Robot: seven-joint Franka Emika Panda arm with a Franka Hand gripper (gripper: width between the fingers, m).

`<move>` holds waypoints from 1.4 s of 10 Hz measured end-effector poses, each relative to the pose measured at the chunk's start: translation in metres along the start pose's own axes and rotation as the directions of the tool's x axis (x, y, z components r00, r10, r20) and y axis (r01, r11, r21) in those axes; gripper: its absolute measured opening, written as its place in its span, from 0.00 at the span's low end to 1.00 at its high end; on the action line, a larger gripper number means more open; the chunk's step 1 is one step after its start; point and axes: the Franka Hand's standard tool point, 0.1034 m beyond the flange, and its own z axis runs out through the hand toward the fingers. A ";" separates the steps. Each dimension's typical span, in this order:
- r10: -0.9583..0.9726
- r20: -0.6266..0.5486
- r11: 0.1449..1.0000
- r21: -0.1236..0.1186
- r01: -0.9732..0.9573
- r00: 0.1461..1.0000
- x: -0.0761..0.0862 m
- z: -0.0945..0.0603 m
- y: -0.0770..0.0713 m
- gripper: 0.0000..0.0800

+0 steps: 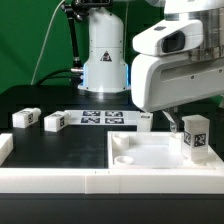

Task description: Assemble one leg

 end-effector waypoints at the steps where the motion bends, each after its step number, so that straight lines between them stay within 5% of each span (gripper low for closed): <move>1: -0.004 -0.016 1.000 -0.003 0.004 1.000 0.003 0.000 0.001 0.81; 3: -0.012 -0.025 1.000 -0.006 0.012 1.000 0.003 0.001 0.001 0.46; 4: -0.012 -0.026 1.000 -0.006 0.012 1.000 0.003 0.001 0.001 0.46; 5: -0.012 -0.026 1.000 -0.006 0.012 1.000 0.003 0.001 0.001 0.35; 10: 0.058 -0.028 0.998 -0.003 -0.058 0.998 0.003 0.002 0.000 0.35; 14: 0.414 -0.056 0.910 -0.010 -0.415 0.909 0.006 0.004 0.007 0.36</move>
Offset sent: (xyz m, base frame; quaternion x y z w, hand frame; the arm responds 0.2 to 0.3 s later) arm 0.0000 0.0000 0.0000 0.0000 0.0000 0.0000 1.0000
